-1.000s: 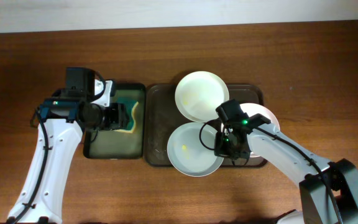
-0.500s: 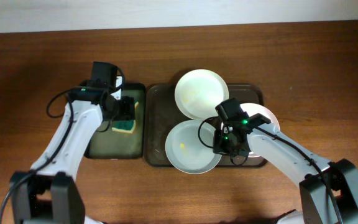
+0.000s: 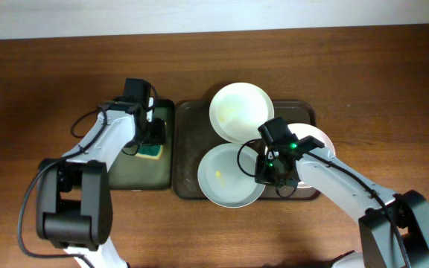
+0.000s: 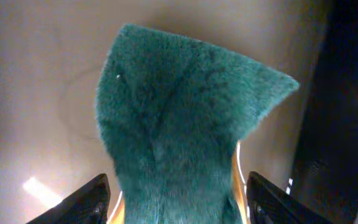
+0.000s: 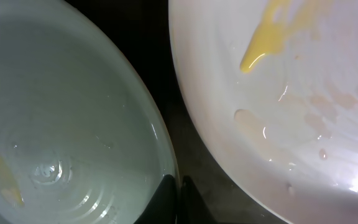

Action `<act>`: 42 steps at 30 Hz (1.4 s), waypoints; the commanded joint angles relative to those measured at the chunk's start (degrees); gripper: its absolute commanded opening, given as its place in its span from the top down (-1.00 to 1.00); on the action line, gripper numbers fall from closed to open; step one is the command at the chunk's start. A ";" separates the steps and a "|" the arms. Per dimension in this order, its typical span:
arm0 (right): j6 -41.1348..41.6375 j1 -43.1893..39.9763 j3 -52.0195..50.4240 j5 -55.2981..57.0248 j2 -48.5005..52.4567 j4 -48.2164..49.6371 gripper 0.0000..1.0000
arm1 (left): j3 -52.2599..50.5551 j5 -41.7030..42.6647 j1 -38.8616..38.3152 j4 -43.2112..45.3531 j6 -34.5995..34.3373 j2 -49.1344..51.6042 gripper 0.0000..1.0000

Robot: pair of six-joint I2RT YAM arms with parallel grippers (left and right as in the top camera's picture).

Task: Clean dirty plates on tray and stack at the side
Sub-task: 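Grasp the green sponge with the left gripper and lift it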

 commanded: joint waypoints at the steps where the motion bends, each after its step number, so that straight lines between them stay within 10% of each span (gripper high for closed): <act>1: 0.31 0.39 0.81 0.37 0.42 0.20 0.92 | 0.92 -0.61 -0.02 1.33 -0.48 1.84 -0.30; 7: 0.28 0.39 0.81 0.37 0.42 0.17 0.92 | 1.07 -0.63 0.04 1.77 -0.48 1.99 1.00; 25: 0.28 0.39 0.81 0.37 0.42 0.15 0.92 | 3.10 -11.78 0.02 -2.95 -2.01 -19.78 1.00; 42: 0.28 0.39 0.81 0.37 0.42 0.15 0.92 | 3.02 -16.72 0.13 -6.54 -5.60 -20.26 1.00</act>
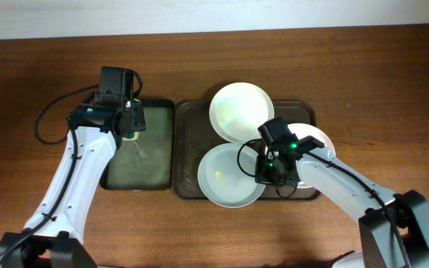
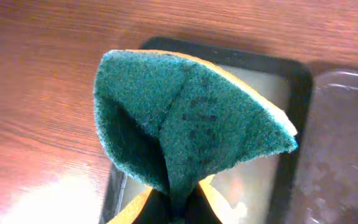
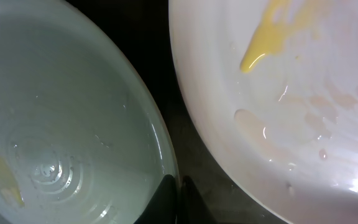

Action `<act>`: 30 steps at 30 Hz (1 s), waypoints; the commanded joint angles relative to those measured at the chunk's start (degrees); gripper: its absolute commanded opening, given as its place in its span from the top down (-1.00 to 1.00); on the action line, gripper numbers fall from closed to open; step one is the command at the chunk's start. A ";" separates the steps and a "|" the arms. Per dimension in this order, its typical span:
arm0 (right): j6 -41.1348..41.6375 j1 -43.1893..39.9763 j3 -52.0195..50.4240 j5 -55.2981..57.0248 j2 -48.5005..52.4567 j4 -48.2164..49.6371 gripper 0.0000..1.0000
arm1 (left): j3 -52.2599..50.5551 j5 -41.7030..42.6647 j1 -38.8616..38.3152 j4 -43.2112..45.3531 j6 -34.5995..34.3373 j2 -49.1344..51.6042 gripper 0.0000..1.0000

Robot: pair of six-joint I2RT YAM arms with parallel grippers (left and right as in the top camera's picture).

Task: Clean dirty plates on tray and stack at the side

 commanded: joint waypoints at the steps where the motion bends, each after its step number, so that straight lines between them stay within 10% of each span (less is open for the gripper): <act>1: 0.31 0.39 0.81 0.37 0.42 0.13 0.92 | 0.72 -2.82 0.02 -1.16 -2.71 -1.07 1.00; 30: 0.28 0.39 0.76 0.35 0.42 0.90 0.92 | 0.76 -16.06 -8.11 -3.54 -9.79 -7.82 1.00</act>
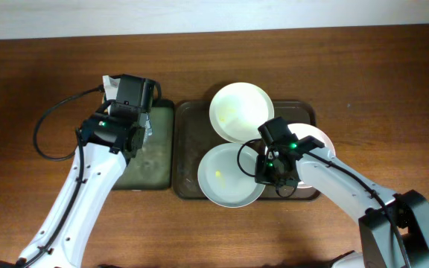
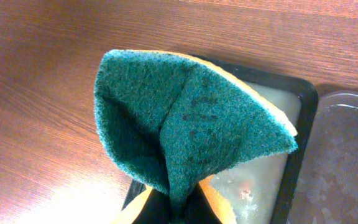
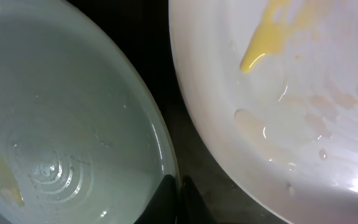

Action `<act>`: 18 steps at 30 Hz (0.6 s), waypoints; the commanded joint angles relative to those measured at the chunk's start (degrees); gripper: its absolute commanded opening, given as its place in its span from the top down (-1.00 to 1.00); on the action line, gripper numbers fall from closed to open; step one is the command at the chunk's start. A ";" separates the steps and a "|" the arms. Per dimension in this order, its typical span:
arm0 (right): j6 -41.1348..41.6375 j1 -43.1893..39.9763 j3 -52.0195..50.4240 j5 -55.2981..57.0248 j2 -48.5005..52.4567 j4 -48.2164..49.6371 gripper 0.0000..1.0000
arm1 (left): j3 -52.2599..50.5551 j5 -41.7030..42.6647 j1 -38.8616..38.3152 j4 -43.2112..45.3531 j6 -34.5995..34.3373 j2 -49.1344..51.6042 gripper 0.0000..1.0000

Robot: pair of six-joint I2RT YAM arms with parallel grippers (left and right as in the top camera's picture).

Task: Clean dirty plates on tray and stack at the side

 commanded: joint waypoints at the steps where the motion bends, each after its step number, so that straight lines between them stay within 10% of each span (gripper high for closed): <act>1: 0.26 0.39 0.76 0.35 0.42 1.46 0.92 | 0.79 -0.37 0.11 1.57 -1.14 -1.40 1.00; 18: 0.28 0.57 0.63 0.31 0.42 6.12 0.92 | 0.35 5.90 0.11 0.26 -0.44 0.57 1.00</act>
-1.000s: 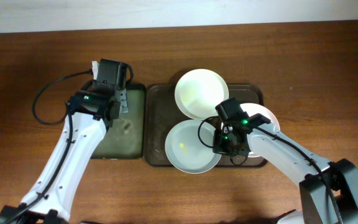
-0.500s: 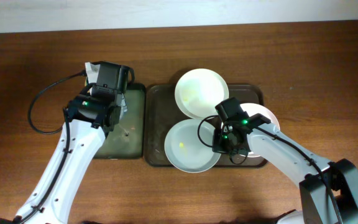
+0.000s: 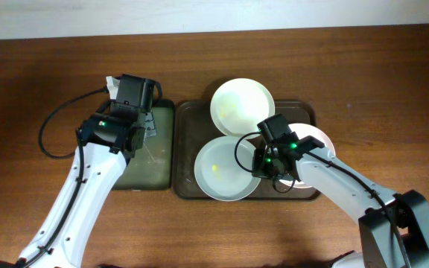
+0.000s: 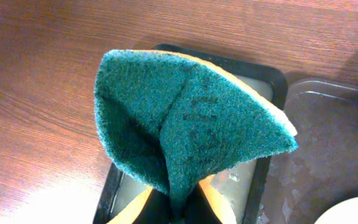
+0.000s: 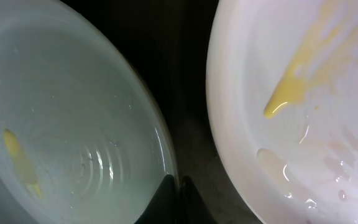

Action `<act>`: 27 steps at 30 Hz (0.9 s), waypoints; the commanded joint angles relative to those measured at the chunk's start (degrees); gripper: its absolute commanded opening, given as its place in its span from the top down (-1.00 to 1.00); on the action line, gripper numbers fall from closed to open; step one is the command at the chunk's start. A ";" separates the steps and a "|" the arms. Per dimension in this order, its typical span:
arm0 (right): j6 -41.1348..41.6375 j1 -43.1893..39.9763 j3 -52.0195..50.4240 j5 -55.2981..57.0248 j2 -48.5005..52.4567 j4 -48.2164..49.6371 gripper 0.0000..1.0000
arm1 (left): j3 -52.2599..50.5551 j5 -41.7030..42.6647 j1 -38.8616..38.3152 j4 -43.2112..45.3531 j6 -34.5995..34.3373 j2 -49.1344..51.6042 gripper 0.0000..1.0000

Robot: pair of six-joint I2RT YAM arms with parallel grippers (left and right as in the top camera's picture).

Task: Clean dirty plates on tray and stack at the side

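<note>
Three white plates smeared with yellow lie on the dark tray [image 3: 188, 119]: a front plate [image 3: 226, 170], a back plate [image 3: 242, 108] and a right plate [image 3: 315, 140]. My right gripper [image 3: 262, 159] is shut on the front plate's right rim; in the right wrist view the front plate [image 5: 61, 124] fills the left side, the right plate [image 5: 303, 93] the right, and the gripper [image 5: 179, 193] pinches the rim. My left gripper [image 4: 178, 208] is shut on a folded green-and-yellow sponge [image 4: 191, 118], held above the small wet tray [image 4: 277, 81].
The small black tray [image 3: 129, 175] of soapy water sits left of the dark tray, their edges close together. Bare wooden table [image 3: 393, 82] surrounds both. A cable [image 3: 54, 123] loops from my left arm.
The front plate, held by my right gripper, sits slightly further left and the gap to the right plate is wider. My left gripper with the sponge has shifted a little toward the dark tray.
My left gripper stood open around the sponge lying in the small wet tray. Then it was shut on the sponge, held up over that tray's back edge, and it stays above it now. My right gripper kept pinching the front plate's rim throughout.
</note>
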 commanded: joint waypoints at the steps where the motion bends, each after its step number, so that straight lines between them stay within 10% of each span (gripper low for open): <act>1: 0.31 0.85 0.63 0.33 0.42 0.39 0.92 | 0.35 0.00 0.13 0.22 -0.09 0.85 1.00; 27: 5.44 4.57 -1.60 4.39 6.12 6.80 0.92 | 0.33 5.64 0.13 0.31 7.13 8.70 1.00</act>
